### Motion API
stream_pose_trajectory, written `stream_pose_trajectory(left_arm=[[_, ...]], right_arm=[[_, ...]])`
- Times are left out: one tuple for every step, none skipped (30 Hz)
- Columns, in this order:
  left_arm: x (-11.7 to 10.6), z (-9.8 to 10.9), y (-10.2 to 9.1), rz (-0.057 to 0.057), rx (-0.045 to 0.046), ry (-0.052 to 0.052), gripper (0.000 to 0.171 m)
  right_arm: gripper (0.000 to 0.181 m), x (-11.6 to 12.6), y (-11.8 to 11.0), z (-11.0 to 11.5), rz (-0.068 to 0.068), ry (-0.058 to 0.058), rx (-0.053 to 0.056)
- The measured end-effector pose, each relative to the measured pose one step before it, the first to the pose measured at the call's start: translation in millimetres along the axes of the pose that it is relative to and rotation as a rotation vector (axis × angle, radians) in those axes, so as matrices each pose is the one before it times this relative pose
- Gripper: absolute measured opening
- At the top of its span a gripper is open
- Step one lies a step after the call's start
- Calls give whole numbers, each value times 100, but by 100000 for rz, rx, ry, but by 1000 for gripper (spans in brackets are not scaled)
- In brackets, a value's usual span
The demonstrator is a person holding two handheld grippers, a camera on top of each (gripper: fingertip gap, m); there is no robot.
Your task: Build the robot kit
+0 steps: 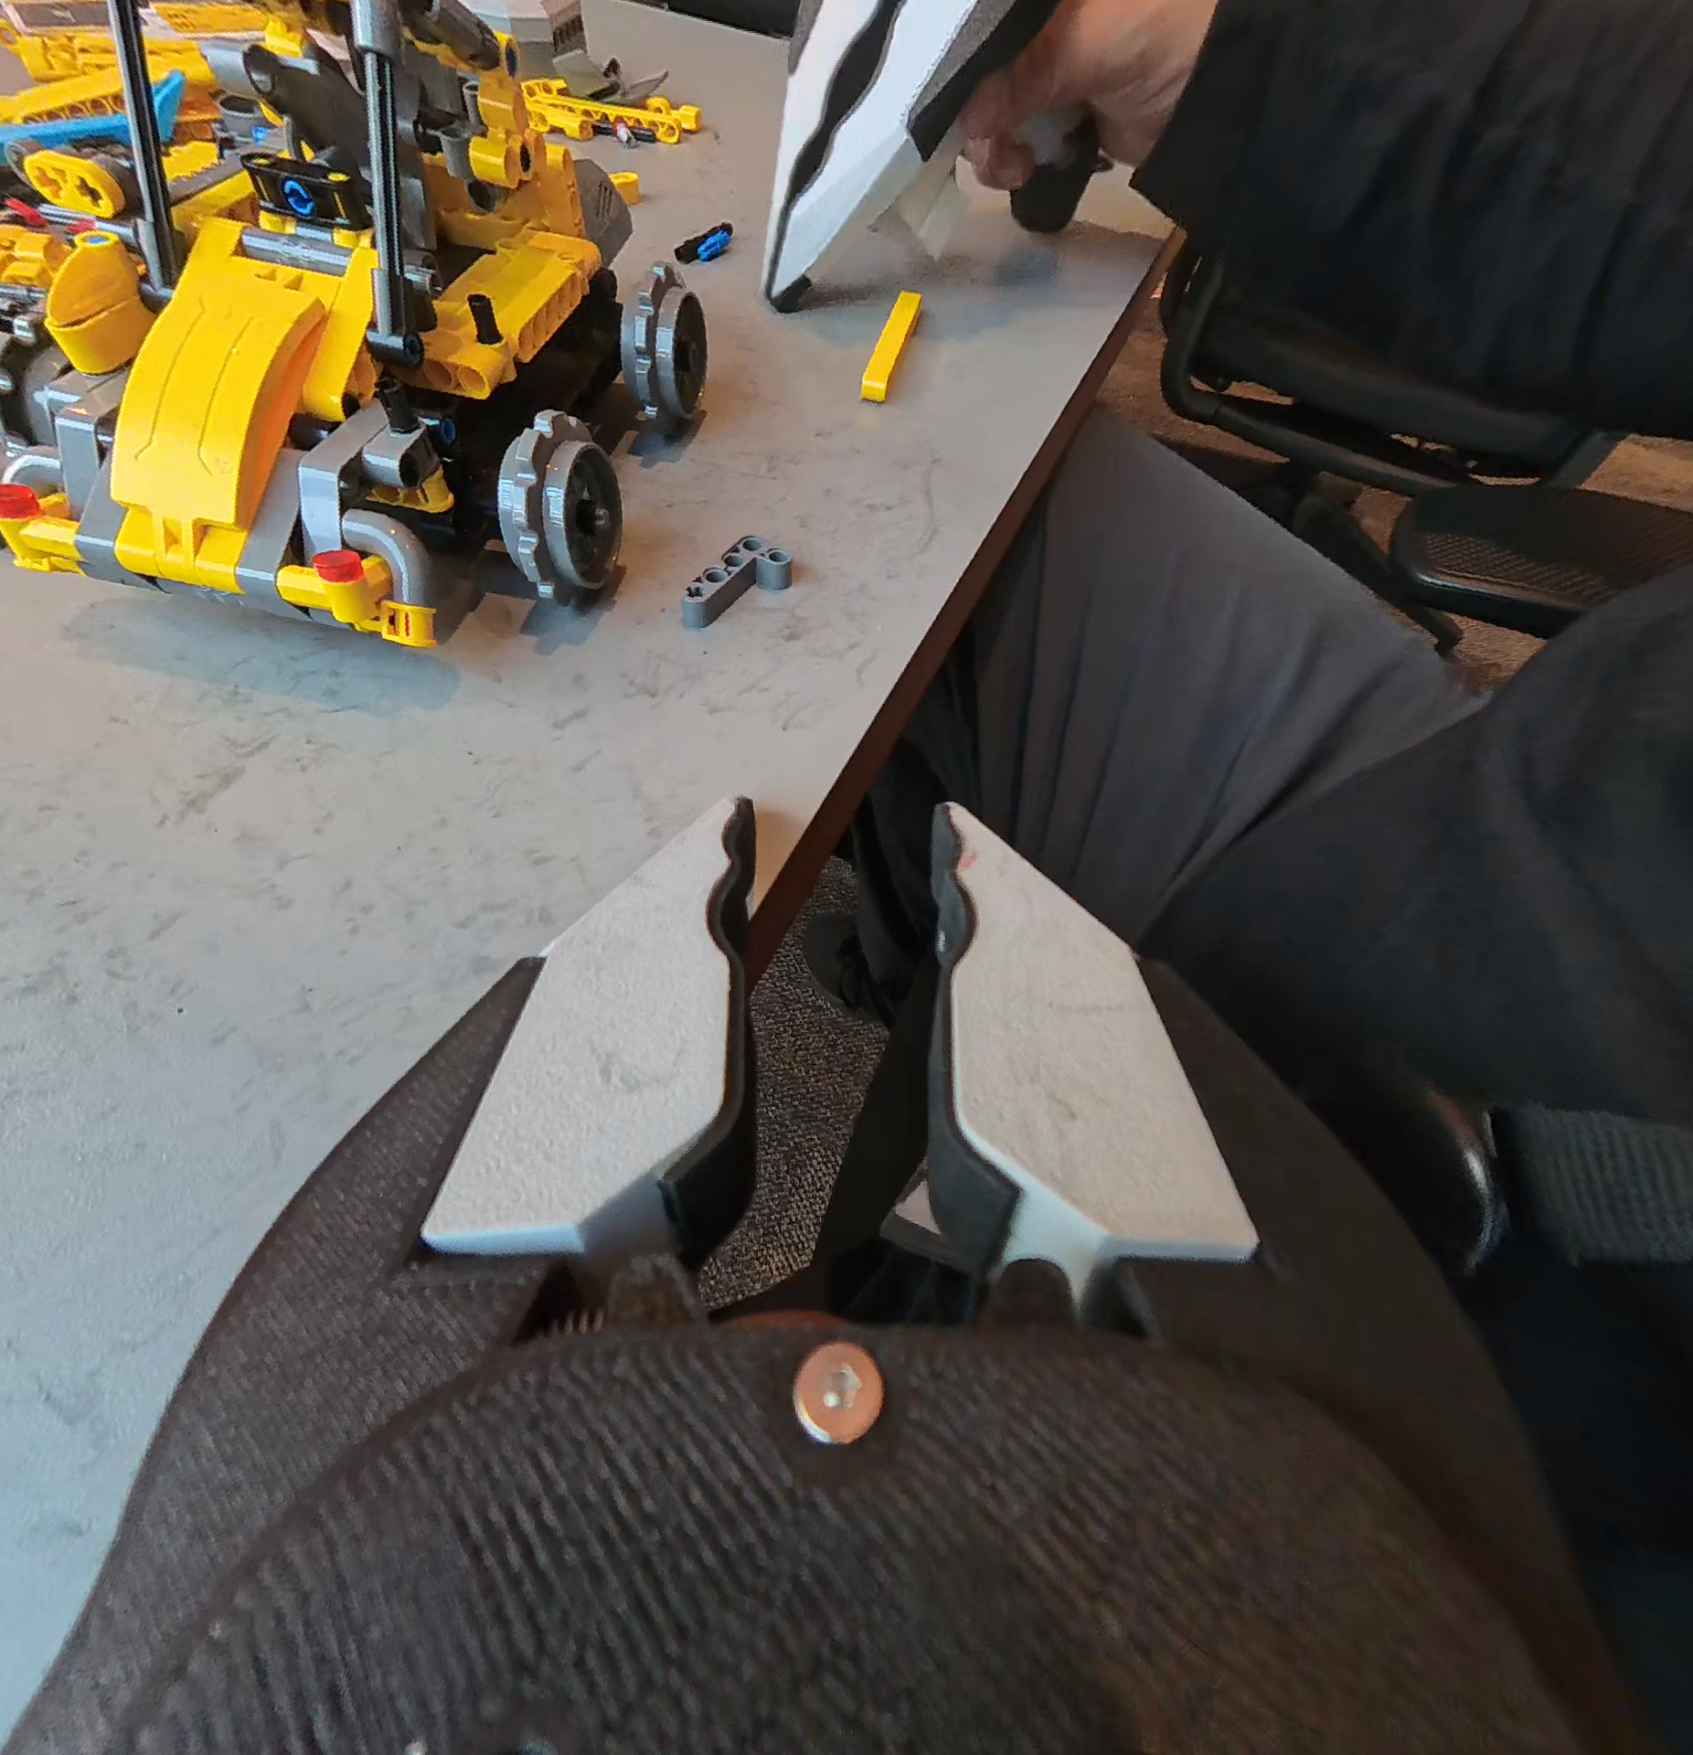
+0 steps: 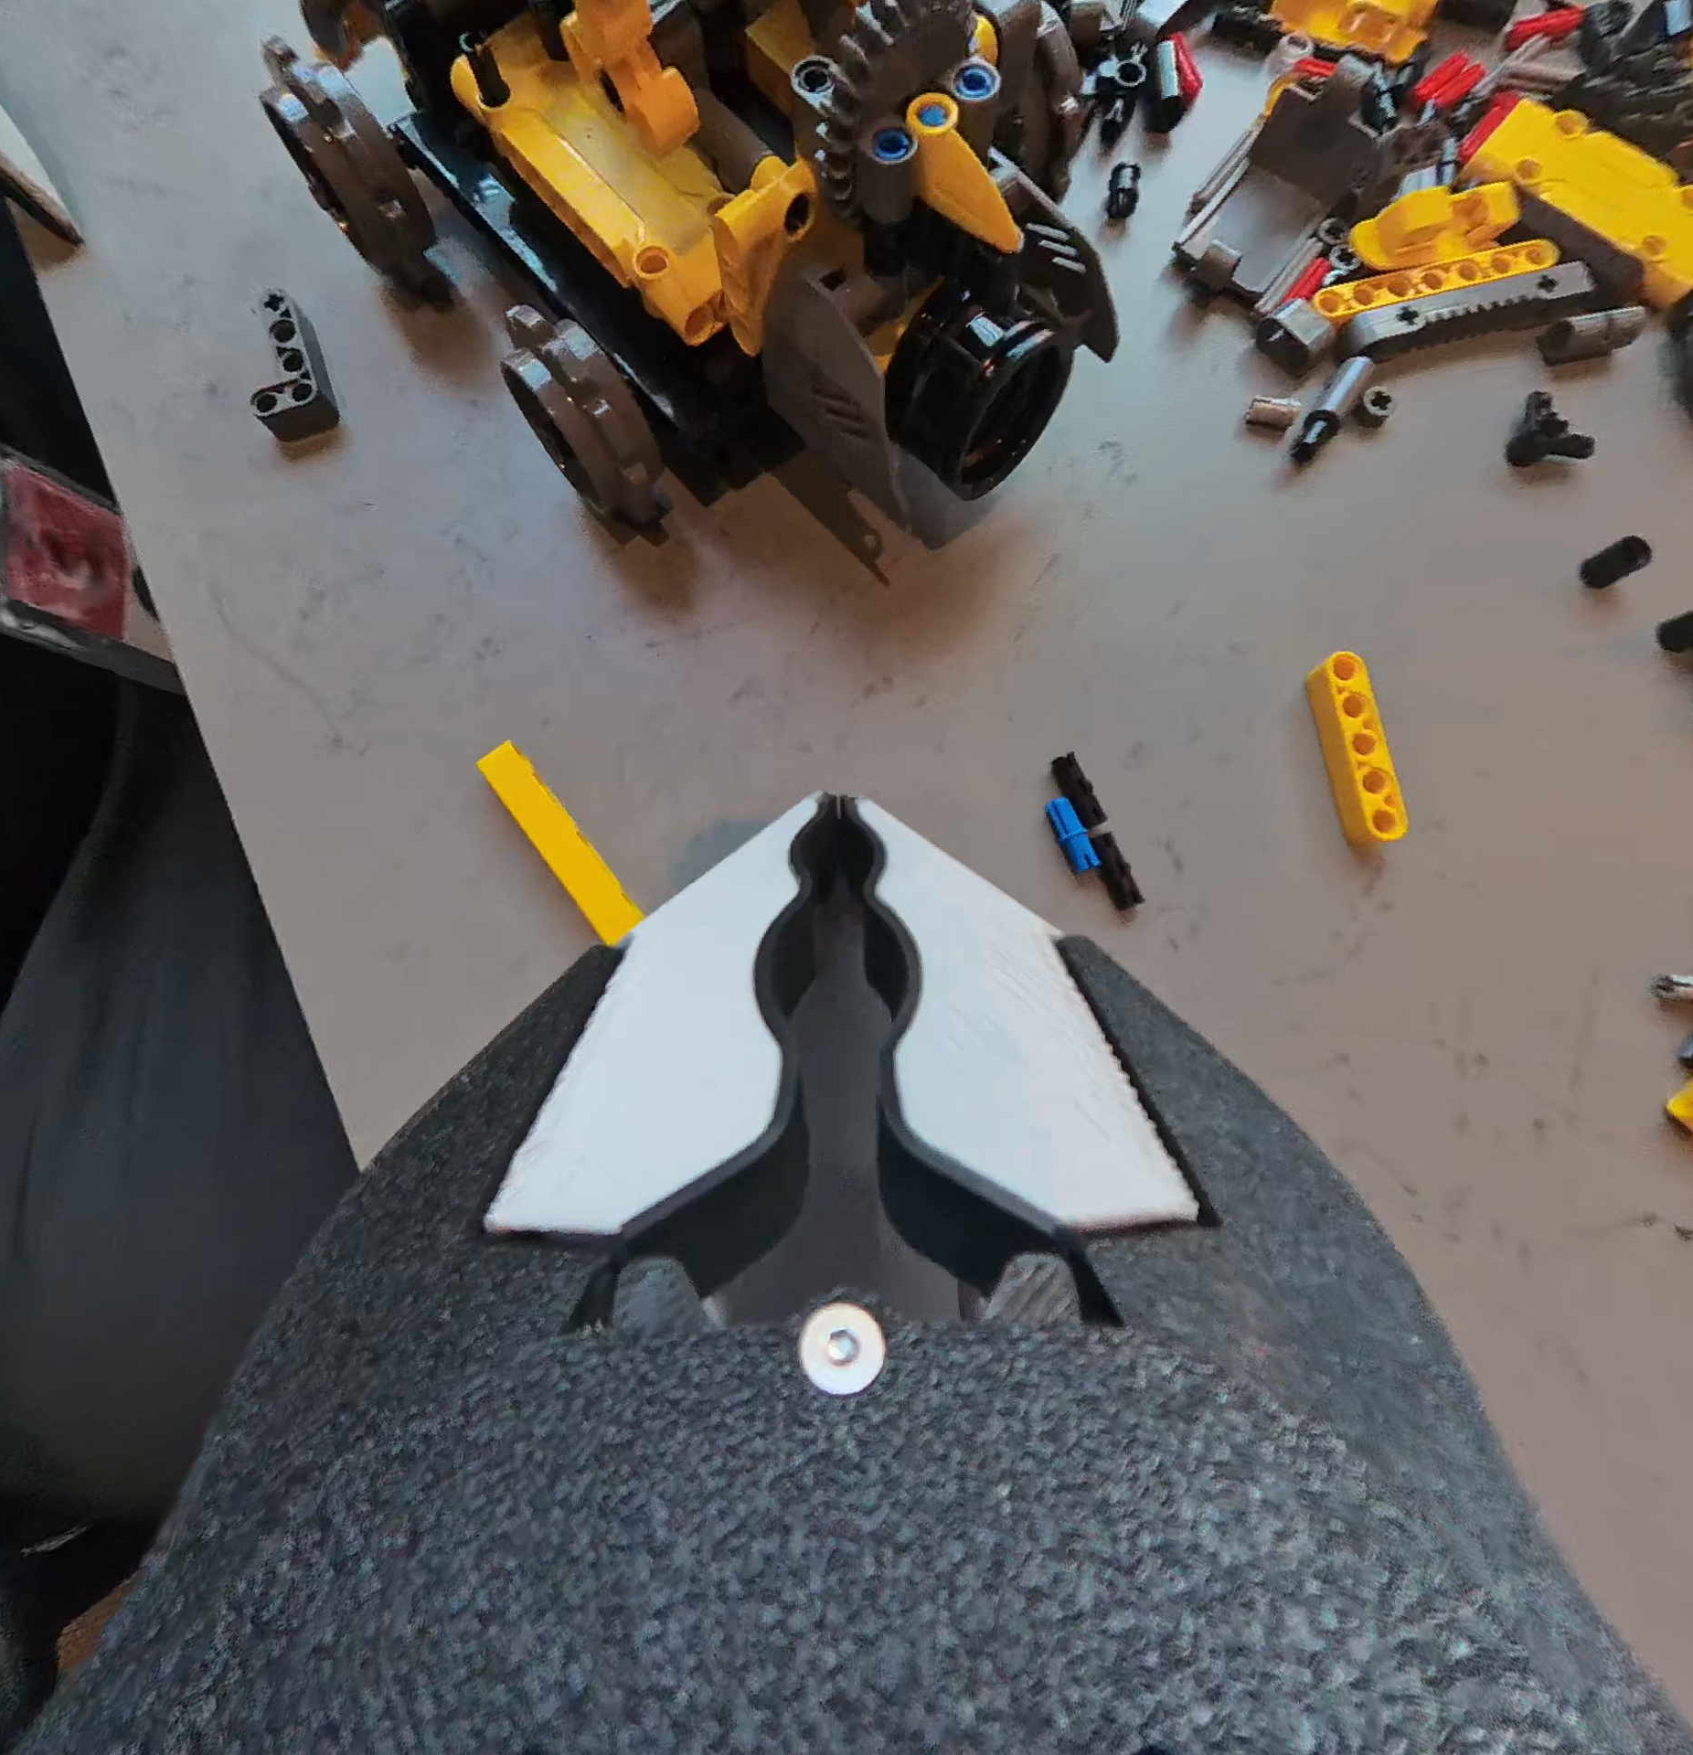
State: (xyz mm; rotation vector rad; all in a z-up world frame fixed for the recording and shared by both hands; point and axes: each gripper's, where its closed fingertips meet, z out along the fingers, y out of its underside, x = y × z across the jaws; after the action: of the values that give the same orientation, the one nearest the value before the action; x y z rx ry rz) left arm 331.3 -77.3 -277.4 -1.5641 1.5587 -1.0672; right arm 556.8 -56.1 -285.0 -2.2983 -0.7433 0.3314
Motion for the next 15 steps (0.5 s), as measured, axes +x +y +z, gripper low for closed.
stream_pose_trajectory(left_arm=[[11,-17,5,64,-61,27,34],[7,-28,11,79,-82,75,34],[18,-34,25,42,-89,210,34],[52,-36,9,-49,-38,474,34],[83,-37,15,-124,11,658,34],[73,-49,4,-108,55,651,34],[46,-57,-13,-79,141,530,34],[46,-77,-57,-81,229,495,34],[16,-109,-92,-83,370,376,34],[5,-124,-125,-61,538,281,34],[-20,-137,-120,-106,515,207,34],[-47,-130,-110,-201,463,123,34],[-49,-119,-90,-335,400,201,34],[-65,-109,-69,-446,336,193,34],[-77,-84,-55,-470,395,122,34]], right_arm=[[1,35,21,37,1992,-1307,566],[4,144,11,-31,1889,-428,359],[6,144,13,-41,1057,105,141],[7,113,-12,-29,215,437,86],[7,81,-15,10,-34,420,48],[7,18,-41,50,315,-45,-12],[6,-6,-47,52,638,-248,-11],[7,52,-38,35,509,202,127],[7,16,-38,23,419,146,162],[7,-5,-46,8,378,241,369],[7,-27,-67,-32,224,237,712],[7,-32,-95,-60,214,326,1129],[7,4,-97,-98,434,486,1401],[7,73,-89,-140,604,916,1567],[8,138,-122,-193,554,1262,1839]])
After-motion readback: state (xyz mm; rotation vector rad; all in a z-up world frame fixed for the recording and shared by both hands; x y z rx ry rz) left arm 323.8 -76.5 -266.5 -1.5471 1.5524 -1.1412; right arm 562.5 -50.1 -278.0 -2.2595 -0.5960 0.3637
